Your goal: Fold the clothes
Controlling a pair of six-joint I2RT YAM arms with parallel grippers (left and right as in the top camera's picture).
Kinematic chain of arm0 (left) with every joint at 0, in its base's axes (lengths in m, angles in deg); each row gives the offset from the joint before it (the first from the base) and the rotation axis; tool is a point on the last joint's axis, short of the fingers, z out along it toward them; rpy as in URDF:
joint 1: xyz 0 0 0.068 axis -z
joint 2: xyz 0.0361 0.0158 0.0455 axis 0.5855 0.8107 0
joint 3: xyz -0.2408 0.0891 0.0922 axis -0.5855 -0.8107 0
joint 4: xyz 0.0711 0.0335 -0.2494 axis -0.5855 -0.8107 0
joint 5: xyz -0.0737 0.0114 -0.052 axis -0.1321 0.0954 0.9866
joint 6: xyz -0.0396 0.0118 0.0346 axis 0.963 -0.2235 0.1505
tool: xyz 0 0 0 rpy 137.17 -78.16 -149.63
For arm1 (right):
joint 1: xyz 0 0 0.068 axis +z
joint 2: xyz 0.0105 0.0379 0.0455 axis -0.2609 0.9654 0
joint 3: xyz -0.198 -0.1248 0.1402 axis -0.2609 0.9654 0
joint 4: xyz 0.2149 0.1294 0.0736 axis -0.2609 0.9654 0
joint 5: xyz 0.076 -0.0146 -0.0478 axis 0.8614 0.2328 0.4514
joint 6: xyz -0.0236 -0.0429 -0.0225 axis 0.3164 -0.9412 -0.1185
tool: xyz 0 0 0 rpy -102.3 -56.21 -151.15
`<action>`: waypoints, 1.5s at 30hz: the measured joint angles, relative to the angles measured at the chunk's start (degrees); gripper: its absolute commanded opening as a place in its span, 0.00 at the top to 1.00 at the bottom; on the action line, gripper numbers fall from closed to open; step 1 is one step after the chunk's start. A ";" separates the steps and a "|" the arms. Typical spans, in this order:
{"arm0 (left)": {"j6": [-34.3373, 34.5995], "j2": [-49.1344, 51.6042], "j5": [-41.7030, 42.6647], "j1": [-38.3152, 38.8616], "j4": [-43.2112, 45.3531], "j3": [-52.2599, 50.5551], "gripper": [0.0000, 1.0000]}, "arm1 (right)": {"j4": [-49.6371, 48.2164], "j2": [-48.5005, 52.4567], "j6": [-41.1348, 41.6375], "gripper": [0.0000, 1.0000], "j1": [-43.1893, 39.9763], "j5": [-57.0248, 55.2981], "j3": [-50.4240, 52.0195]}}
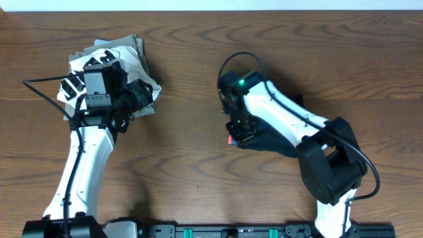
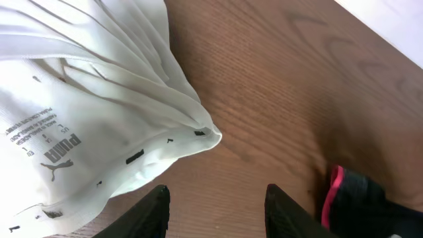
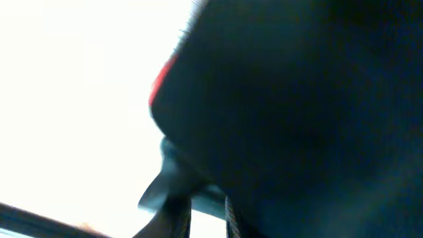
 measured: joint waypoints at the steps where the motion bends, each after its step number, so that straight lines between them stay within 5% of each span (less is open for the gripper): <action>1: 0.00 0.00 -0.02 0.00 0.00 0.00 0.53 | -1.55 0.00 0.00 0.82 0.15 0.37 0.07; 4: 0.00 0.00 -0.02 0.00 0.00 0.00 0.53 | -5.03 0.00 -0.13 0.94 0.15 0.55 0.07; 11: 0.02 0.00 0.87 0.00 0.11 0.00 0.53 | 0.37 -0.02 -0.46 0.91 -1.64 -0.09 -5.64; 15: 0.02 0.00 3.39 0.09 1.84 0.00 0.53 | 3.32 -2.14 -0.94 0.68 -3.45 -4.31 -13.68; 18: 0.00 0.00 5.20 1.07 3.50 0.00 0.53 | 3.02 -6.51 -1.66 0.69 -6.03 -7.67 -17.29; 29: 0.00 2.54 7.21 22.47 14.91 0.15 0.54 | 3.21 -8.72 -1.73 0.81 -23.26 -7.82 -16.57; 45: 0.02 22.75 4.17 38.21 35.93 0.33 0.54 | -2.78 -1.79 -2.64 0.80 -24.35 -3.50 -4.59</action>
